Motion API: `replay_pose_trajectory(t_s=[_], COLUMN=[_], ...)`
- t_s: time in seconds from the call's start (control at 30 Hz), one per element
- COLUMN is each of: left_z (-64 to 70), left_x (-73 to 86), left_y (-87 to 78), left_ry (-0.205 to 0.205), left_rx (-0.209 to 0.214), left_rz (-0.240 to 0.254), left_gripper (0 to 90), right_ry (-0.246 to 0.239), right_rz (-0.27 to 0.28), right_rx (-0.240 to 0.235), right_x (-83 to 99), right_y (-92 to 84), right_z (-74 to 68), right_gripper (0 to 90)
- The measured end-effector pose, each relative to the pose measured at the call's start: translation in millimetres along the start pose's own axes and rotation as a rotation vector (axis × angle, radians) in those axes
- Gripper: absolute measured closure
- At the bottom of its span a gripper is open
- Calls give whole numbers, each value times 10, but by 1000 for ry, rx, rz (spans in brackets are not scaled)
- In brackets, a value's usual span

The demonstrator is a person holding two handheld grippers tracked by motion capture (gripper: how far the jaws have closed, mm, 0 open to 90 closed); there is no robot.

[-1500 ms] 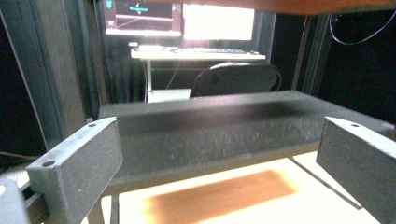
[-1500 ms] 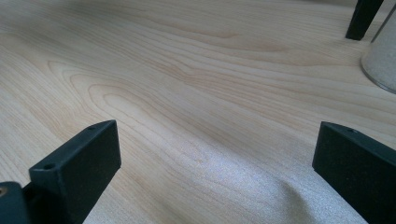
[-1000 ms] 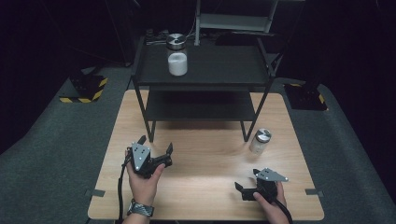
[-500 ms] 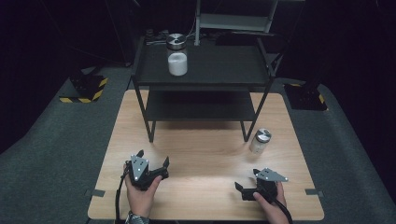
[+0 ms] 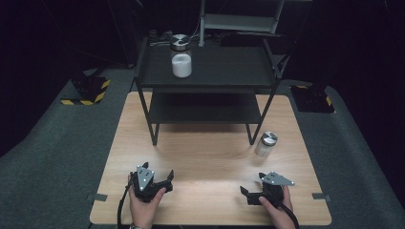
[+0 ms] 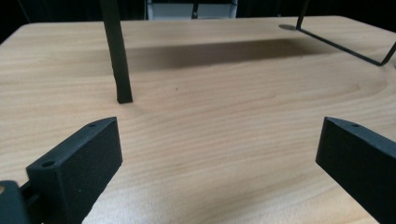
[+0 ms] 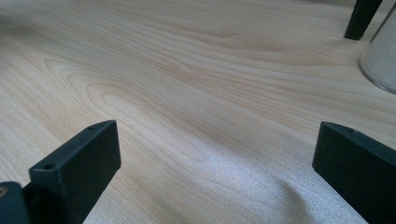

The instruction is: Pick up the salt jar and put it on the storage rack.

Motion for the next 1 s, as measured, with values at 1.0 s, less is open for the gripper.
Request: replay_pose_trajectory(t_s=[1.0], left_z=[38], left_x=[24], left_y=[-9], left_ry=[50], left_rx=[9], left_rz=[-60], left_gripper=[6], right_ry=[-8], right_rz=[-1], right_rx=[25], right_x=[0], right_y=[1], right_z=[-32], right_gripper=[8])
Point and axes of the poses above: each handheld gripper's, and its own axes: y roughly forward along the jaws, x roughly out of its underside, z roughly to its right, the point moved 10 cm from there along y, roughly forward along the jaws, and after that the axes turned 10 degrees about -z, right-handed, at the moved point
